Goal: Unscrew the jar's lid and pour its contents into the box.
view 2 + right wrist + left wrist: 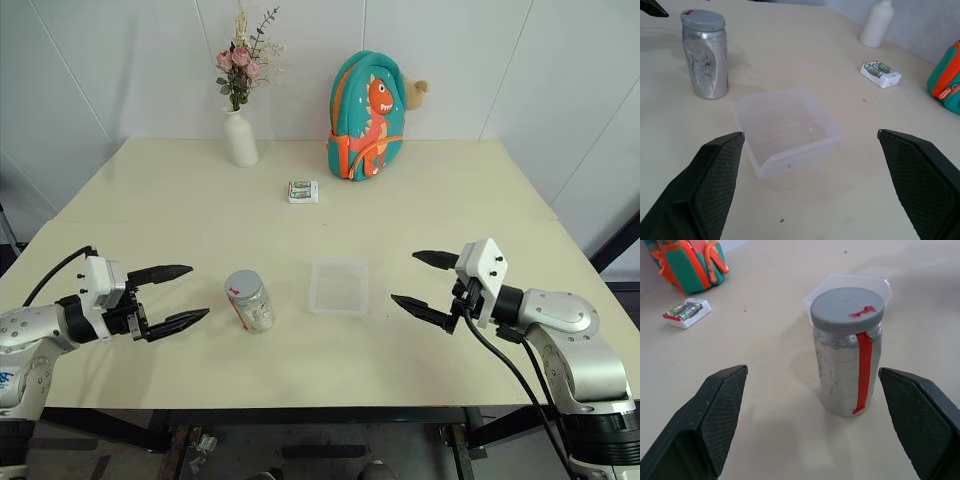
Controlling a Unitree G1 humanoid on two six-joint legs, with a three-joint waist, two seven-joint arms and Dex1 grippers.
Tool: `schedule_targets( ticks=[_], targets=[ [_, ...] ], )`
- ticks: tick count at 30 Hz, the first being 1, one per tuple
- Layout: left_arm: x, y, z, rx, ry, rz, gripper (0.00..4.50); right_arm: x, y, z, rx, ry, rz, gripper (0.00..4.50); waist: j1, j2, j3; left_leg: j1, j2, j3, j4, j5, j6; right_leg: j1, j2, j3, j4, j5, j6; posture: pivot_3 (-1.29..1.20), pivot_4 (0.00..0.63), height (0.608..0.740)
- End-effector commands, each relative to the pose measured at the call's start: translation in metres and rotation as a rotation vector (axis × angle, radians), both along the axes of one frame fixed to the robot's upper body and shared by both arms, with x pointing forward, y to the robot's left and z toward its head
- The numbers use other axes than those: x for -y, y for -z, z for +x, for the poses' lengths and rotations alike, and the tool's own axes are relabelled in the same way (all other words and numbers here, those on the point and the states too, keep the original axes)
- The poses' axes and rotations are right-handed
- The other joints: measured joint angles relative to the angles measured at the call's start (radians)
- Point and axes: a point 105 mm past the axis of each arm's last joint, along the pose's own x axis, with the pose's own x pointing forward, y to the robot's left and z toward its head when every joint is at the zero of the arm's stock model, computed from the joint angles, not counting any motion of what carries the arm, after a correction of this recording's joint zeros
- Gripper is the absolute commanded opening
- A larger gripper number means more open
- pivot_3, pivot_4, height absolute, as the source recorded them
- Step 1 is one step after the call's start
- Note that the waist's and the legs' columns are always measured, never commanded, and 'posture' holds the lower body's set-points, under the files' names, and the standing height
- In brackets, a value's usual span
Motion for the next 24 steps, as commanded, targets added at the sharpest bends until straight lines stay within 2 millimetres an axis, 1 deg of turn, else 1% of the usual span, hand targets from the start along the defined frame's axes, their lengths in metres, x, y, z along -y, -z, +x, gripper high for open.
schedule_targets(
  ticks=[1,4,6,10,15,17,18,20,24],
  targets=[
    [0.005,-0.009,-0.005,0.039,0.011,-0.007,4.47,-0.008,-0.011,-0.003,0.046,-0.028,0.004,4.5,0.0,0.0,0.0,0.0,0.0,0.0,0.0,0.0,0.0,0.0,0.0,0.0,0.0,0.0,0.0,0.0,0.15,0.74],
    [0.008,-0.006,-0.008,0.037,0.012,-0.007,4.47,-0.01,-0.011,-0.001,0.044,-0.036,0.006,4.5,0.0,0.0,0.0,0.0,0.0,0.0,0.0,0.0,0.0,0.0,0.0,0.0,0.0,0.0,0.0,0.0,0.15,0.74],
    [0.011,0.0,-0.01,0.03,-0.01,-0.027,4.47,-0.013,-0.01,0.0,0.041,-0.056,0.017,4.5,-0.001,0.0,0.0,0.0,0.0,0.001,0.0,0.0,0.0,0.0,0.0,0.001,0.0,0.0,0.0,0.0,0.15,0.74],
    [0.029,0.014,-0.016,0.016,-0.066,-0.101,4.47,-0.028,-0.015,-0.003,0.043,-0.149,0.057,4.5,0.0,0.0,0.0,0.0,0.0,0.003,0.0,-0.001,0.0,0.0,0.0,0.003,-0.001,0.001,0.002,0.0,0.15,0.74],
    [0.049,0.026,-0.016,-0.002,-0.15,-0.204,4.47,-0.052,-0.023,-0.02,0.066,-0.332,0.055,4.5,0.002,0.0,0.0,0.0,0.0,0.003,0.002,-0.001,0.0,0.0,0.0,0.003,-0.001,0.002,0.002,0.0,0.15,0.74],
    [0.057,0.032,-0.014,-0.008,-0.168,-0.222,4.47,-0.061,-0.025,-0.025,0.077,-0.38,0.055,4.5,0.002,0.0,0.0,0.0,0.0,0.003,0.002,-0.001,0.0,0.0,0.0,0.003,-0.002,0.002,0.003,0.0,0.15,0.74],
    [0.057,0.034,-0.011,-0.004,-0.197,-0.232,4.47,-0.063,-0.025,-0.025,0.08,-0.388,0.056,4.5,0.003,0.0,0.0,0.0,0.0,0.003,0.003,-0.001,0.0,0.0,0.0,0.003,-0.002,0.003,0.003,0.0,0.15,0.74],
    [0.061,0.037,-0.005,0.002,-0.229,-0.259,4.47,-0.067,-0.027,-0.025,0.088,-0.387,0.067,4.5,0.004,0.0,0.0,0.0,0.0,0.003,0.003,-0.001,0.0,0.001,0.0,0.003,-0.002,0.003,0.003,0.0,0.15,0.74],
    [0.076,0.043,0.002,-0.007,-0.225,-0.287,4.47,-0.072,-0.029,-0.028,0.089,-0.389,0.093,4.5,0.005,0.0,0.0,0.0,0.0,0.003,0.005,0.0,0.0,0.001,0.001,0.003,-0.004,0.004,0.003,0.0,0.15,0.74]
  ],
)
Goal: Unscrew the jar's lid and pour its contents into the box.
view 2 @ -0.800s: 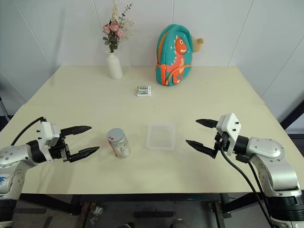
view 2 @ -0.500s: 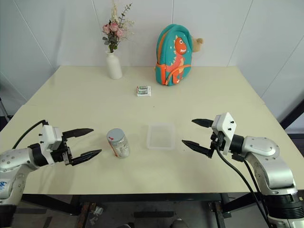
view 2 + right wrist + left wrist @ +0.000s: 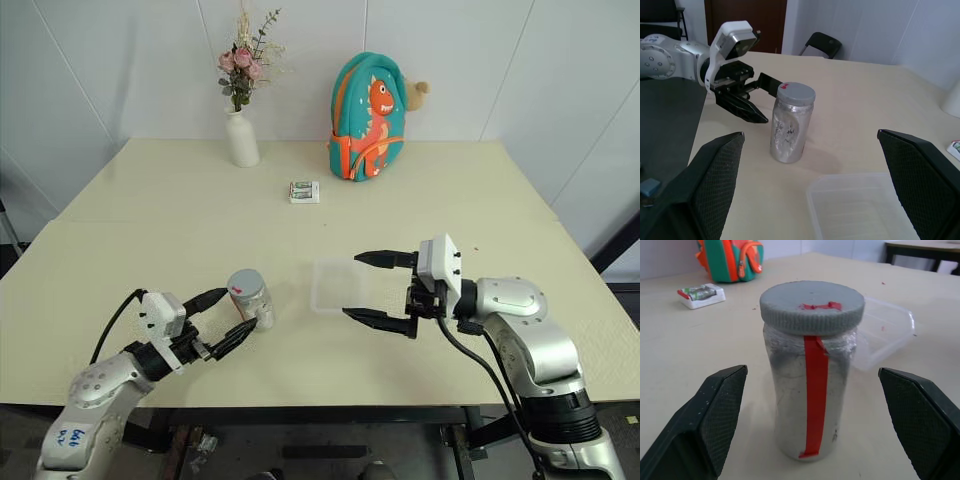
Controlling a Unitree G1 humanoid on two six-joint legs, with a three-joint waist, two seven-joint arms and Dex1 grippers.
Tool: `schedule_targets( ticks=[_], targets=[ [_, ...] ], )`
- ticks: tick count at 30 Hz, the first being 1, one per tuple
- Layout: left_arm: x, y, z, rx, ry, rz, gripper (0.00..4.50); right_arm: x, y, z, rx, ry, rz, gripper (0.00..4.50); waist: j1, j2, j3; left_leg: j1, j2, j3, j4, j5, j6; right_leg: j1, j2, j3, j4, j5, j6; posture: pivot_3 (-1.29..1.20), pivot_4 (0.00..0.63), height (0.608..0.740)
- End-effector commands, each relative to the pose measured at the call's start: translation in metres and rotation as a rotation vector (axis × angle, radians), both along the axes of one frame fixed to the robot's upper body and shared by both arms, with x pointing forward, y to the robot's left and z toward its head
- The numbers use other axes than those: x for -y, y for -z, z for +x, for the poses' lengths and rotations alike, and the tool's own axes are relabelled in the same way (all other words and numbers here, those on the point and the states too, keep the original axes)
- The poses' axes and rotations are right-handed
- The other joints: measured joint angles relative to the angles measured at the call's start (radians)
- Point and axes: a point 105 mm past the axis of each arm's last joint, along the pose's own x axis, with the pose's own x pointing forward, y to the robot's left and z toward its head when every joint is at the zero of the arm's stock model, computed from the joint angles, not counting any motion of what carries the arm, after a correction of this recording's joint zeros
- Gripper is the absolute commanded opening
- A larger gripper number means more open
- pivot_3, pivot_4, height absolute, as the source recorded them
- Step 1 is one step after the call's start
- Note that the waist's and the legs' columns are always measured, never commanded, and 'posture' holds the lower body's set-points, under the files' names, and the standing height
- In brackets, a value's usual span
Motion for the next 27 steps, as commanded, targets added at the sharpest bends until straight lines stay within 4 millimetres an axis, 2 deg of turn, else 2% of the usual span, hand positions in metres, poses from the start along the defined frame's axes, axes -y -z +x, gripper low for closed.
schedule_targets(
  ticks=[1,12,20,22,27],
  targets=[
    [0.011,-0.003,0.006,0.04,0.001,0.015,4.47,-0.006,-0.013,-0.009,0.05,-0.022,0.03,4.5,0.0,0.0,0.0,0.0,0.0,0.0,0.0,0.0,0.0,0.0,0.0,0.0,0.0,0.0,0.0,0.0,0.15,0.74],
    [0.021,-0.002,0.039,0.074,0.002,0.022,4.47,-0.009,-0.011,-0.008,0.048,0.028,0.059,4.5,0.004,0.0,0.0,-0.001,0.0,0.001,-0.001,0.0,0.0,0.0,0.0,0.0,-0.004,0.001,0.001,0.0,0.15,0.74],
    [0.026,-0.003,0.044,0.079,0.017,0.024,2.02,-0.009,-0.01,-0.008,0.042,0.059,0.07,4.5,0.013,0.0,0.0,-0.001,0.0,0.001,-0.002,0.0,0.0,0.0,0.0,0.0,-0.005,0.002,0.002,0.0,0.15,0.74],
    [0.025,-0.007,0.043,0.083,0.007,0.005,1.99,-0.009,-0.009,-0.008,0.042,0.06,0.069,4.5,0.015,0.0,0.0,-0.001,0.0,0.001,-0.002,0.0,0.0,0.0,0.0,0.0,-0.005,0.002,0.002,0.0,0.15,0.74],
    [0.016,-0.031,0.026,0.126,0.11,-0.023,1.99,-0.014,-0.013,-0.006,0.01,0.063,0.085,4.5,0.016,0.0,0.0,-0.001,0.0,0.001,-0.002,0.0,0.0,0.0,0.0,0.0,-0.004,0.002,0.002,0.0,0.15,0.74]
  ],
)
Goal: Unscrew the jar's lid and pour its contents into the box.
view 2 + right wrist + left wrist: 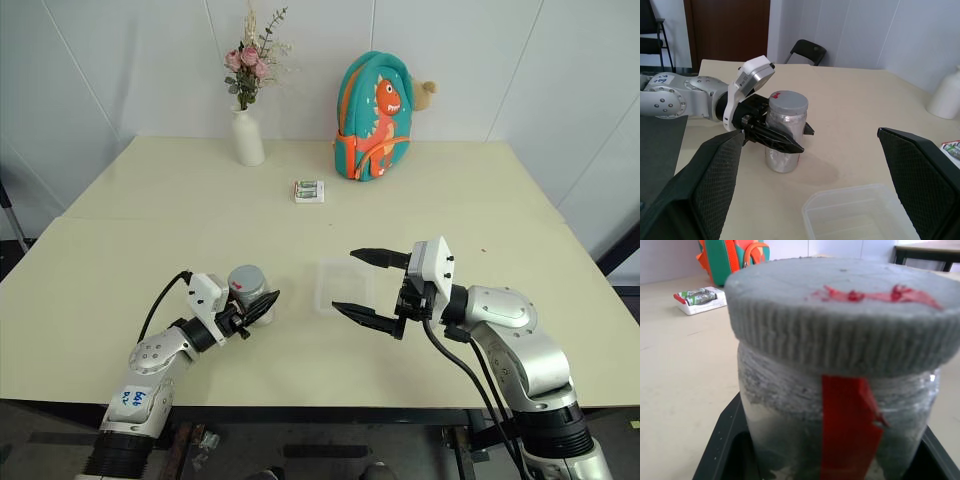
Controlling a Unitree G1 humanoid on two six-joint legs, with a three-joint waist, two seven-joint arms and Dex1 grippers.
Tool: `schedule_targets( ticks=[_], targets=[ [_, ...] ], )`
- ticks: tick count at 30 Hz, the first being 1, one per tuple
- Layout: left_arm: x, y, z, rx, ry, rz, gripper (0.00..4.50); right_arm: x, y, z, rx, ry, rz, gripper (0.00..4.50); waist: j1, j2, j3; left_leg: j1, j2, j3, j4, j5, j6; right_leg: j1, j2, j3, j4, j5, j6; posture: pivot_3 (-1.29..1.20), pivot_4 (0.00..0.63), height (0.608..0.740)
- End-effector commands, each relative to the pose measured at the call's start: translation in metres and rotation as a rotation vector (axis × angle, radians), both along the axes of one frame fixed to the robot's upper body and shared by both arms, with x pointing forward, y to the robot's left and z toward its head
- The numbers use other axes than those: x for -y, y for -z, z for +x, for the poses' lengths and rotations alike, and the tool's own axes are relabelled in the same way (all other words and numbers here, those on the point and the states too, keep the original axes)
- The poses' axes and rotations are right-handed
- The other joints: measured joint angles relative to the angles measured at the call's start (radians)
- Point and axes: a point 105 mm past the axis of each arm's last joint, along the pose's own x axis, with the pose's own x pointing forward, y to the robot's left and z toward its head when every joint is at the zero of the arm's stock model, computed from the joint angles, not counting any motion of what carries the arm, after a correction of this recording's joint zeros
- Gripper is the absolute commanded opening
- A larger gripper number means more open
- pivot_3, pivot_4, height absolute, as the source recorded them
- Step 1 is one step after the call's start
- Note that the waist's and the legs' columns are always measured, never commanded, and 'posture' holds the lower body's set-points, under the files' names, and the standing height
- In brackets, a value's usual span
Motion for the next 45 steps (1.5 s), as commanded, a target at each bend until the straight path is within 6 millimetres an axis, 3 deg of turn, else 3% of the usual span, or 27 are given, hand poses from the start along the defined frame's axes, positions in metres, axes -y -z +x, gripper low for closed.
schedule_targets(
  ticks=[1,7,10,16,25,30,38,45],
  targets=[
    [-0.008,-0.031,-0.016,0.097,0.084,0.008,1.99,-0.006,-0.014,-0.004,0.019,-0.013,0.026,4.5,-0.002,0.0,0.0,0.0,0.0,0.0,0.0,0.0,0.0,0.0,0.0,0.0,0.0,0.0,0.0,0.0,0.15,0.74],
    [-0.012,-0.034,-0.039,-0.017,0.35,0.156,1.99,-0.041,-0.038,-0.011,-0.128,-0.136,0.141,4.5,-0.011,0.0,0.0,0.0,0.001,0.0,-0.001,0.0,0.0,-0.001,0.0,0.0,0.0,-0.001,-0.003,0.0,0.15,0.74],
    [-0.006,-0.035,-0.038,-0.033,0.407,0.184,1.99,-0.056,-0.037,-0.014,-0.158,-0.176,0.131,4.5,-0.005,0.0,0.0,0.0,0.001,0.0,-0.002,0.0,0.0,-0.001,0.0,0.0,-0.002,-0.002,-0.005,0.0,0.15,0.74],
    [0.026,-0.039,-0.027,-0.041,0.475,0.149,1.99,-0.087,-0.024,-0.007,-0.177,-0.195,0.085,4.5,0.002,0.0,0.0,-0.001,0.001,0.0,-0.002,0.0,0.0,-0.001,0.0,0.0,-0.002,0.0,-0.001,0.0,0.15,0.74],
    [0.042,-0.04,-0.03,-0.034,0.515,0.132,1.99,-0.092,-0.022,0.016,-0.162,-0.123,0.044,4.5,-0.012,0.0,0.0,-0.001,0.001,0.0,-0.004,-0.001,-0.001,-0.004,0.001,0.0,0.0,0.0,-0.002,0.0,0.15,0.74],
    [0.045,-0.043,-0.029,-0.021,0.509,0.122,1.99,-0.094,-0.025,0.016,-0.202,-0.137,0.09,4.5,-0.014,0.0,0.0,-0.002,0.001,0.0,-0.004,-0.001,-0.001,-0.004,0.001,0.0,0.0,0.0,-0.001,0.0,0.15,0.74],
    [0.046,-0.045,-0.028,-0.014,0.5,0.113,1.99,-0.099,-0.017,0.002,-0.196,-0.24,0.016,4.5,-0.022,0.0,0.0,-0.002,0.001,0.0,-0.004,-0.001,-0.001,-0.004,0.001,0.0,0.0,0.0,-0.001,0.0,0.15,0.74],
    [0.047,-0.045,-0.029,-0.018,0.503,0.112,1.99,-0.099,-0.017,0.006,-0.2,-0.215,0.035,4.5,-0.023,0.0,0.0,-0.002,0.001,0.0,-0.004,-0.001,-0.001,-0.004,0.001,0.0,0.0,0.0,-0.001,0.0,0.15,0.74]
  ],
)
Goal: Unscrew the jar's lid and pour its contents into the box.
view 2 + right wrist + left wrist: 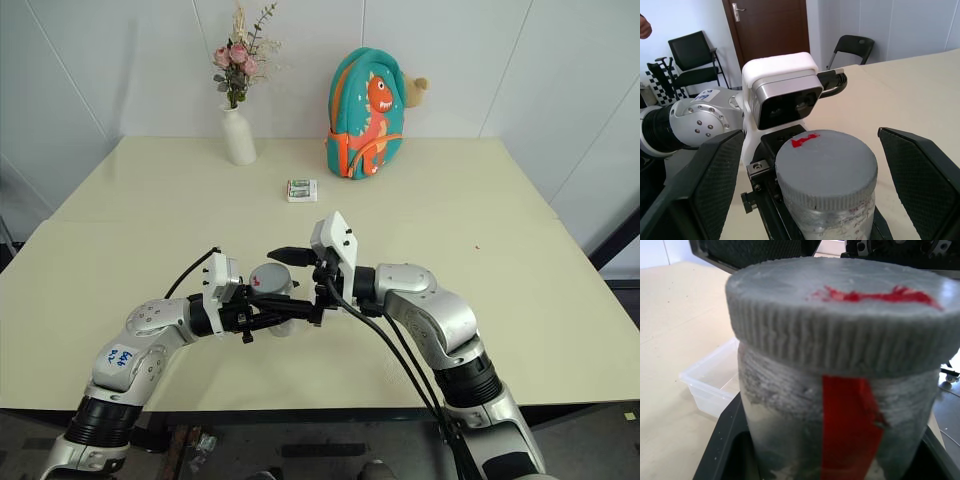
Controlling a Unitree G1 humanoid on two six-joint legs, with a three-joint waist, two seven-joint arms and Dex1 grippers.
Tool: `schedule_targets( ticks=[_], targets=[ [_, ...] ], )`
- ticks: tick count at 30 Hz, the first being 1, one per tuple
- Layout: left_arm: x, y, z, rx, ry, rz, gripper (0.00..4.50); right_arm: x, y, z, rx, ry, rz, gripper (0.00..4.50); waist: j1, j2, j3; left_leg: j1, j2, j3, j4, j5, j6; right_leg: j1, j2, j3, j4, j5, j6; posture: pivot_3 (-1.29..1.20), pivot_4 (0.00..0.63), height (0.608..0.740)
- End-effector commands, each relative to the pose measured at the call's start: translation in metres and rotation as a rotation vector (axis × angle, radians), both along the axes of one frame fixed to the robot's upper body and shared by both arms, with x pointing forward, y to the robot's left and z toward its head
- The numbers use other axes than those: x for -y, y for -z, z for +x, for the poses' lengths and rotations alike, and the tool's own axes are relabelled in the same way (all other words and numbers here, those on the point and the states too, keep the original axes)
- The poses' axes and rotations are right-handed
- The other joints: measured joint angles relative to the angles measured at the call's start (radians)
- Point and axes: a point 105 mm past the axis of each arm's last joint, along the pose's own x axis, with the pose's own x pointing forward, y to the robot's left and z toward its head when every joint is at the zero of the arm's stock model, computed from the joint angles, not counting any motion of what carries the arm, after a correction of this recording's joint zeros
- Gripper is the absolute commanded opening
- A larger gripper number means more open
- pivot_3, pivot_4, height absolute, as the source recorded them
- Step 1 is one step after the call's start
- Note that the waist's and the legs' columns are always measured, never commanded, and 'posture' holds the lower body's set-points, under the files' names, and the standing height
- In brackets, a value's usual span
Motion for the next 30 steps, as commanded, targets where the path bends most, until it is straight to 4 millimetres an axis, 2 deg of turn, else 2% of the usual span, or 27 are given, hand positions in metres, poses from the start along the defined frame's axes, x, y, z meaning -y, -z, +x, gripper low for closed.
schedule_targets(
  ticks=[1,4,7,11,12,20,23,30],
  targets=[
    [0.004,-0.014,-0.004,0.059,0.021,-0.005,1.99,-0.001,-0.007,-0.004,0.034,-0.01,0.018,4.5,0.0,0.0,0.0,0.0,0.0,0.0,0.0,0.0,0.0,0.0,0.0,0.0,0.0,0.0,0.0,0.0,0.15,0.74],
    [0.005,-0.014,-0.004,0.059,0.023,-0.006,1.99,-0.002,-0.008,-0.003,0.033,-0.005,0.021,4.5,0.0,0.0,0.0,0.0,0.0,0.0,0.0,0.0,0.0,0.0,0.0,0.0,0.0,0.0,0.0,0.0,0.15,0.74],
    [0.006,-0.015,-0.004,0.063,0.026,-0.009,1.99,-0.003,-0.005,-0.002,0.034,0.0,0.014,3.94,0.0,0.0,0.0,0.0,0.0,0.0,0.0,0.0,0.0,0.0,0.0,0.0,0.0,0.0,0.0,0.0,0.15,0.74],
    [0.007,-0.017,-0.004,0.067,0.029,-0.011,1.99,-0.003,-0.002,-0.002,0.028,-0.001,0.004,2.62,0.0,0.0,0.0,0.0,0.0,0.0,0.0,0.0,0.0,0.0,0.0,0.0,0.0,0.0,0.0,0.0,0.15,0.74],
    [0.007,-0.018,-0.004,0.068,0.029,-0.011,1.99,-0.003,-0.001,-0.002,0.029,0.0,0.003,2.5,0.0,0.0,0.0,0.0,0.0,0.0,0.0,0.0,0.0,0.0,0.0,0.0,0.0,0.0,0.0,0.0,0.15,0.74],
    [0.002,-0.023,-0.004,0.075,0.044,-0.01,1.99,0.001,-0.007,0.003,0.051,-0.021,0.004,2.5,0.0,0.0,0.0,0.0,0.0,0.0,0.0,0.0,0.0,0.0,0.0,0.0,0.0,0.0,0.0,0.0,0.15,0.74],
    [-0.002,-0.026,-0.014,0.073,0.169,0.026,1.99,0.01,-0.016,-0.012,0.082,-0.213,-0.017,2.5,-0.001,0.0,0.0,0.0,0.0,0.0,0.0,0.0,0.0,0.0,0.0,0.0,0.0,0.0,0.0,0.0,0.15,0.74],
    [-0.01,-0.038,-0.024,0.071,0.318,0.056,1.99,0.02,-0.024,-0.021,0.094,-0.393,-0.091,2.5,-0.003,0.0,0.0,0.0,0.0,0.0,-0.001,0.0,0.0,0.0,0.0,0.0,-0.001,0.0,0.0,0.0,0.15,0.74]
  ],
)
